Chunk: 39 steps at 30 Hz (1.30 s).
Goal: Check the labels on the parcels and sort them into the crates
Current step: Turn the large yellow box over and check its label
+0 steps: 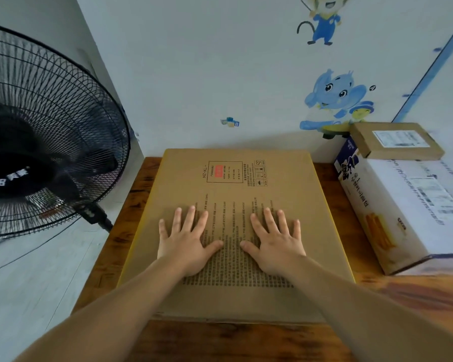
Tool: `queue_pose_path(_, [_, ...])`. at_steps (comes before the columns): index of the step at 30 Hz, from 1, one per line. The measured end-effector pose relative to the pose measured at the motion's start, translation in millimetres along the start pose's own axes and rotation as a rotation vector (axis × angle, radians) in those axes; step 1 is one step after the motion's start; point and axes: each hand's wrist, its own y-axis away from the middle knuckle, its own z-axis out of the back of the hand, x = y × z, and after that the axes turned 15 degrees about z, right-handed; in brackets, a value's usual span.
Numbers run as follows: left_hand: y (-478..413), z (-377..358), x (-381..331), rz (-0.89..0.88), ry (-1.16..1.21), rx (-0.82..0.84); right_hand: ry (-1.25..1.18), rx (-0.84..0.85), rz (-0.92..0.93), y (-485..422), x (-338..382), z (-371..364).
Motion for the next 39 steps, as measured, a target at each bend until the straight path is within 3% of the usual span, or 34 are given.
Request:
queue_pose_path(14, [48, -11, 40, -0.022, -0.004, 0.025, 0.017, -0.023, 0.05, 62, 8, -20])
queue_pose_path(30, [52, -19, 47, 0.002, -0.027, 0.017, -0.011, -0.041, 0.028, 72, 6, -25])
queue_pose_path(39, [72, -33, 84, 0.183, 0.053, 0.017, -0.062, -0.031, -0.238, 118, -17, -39])
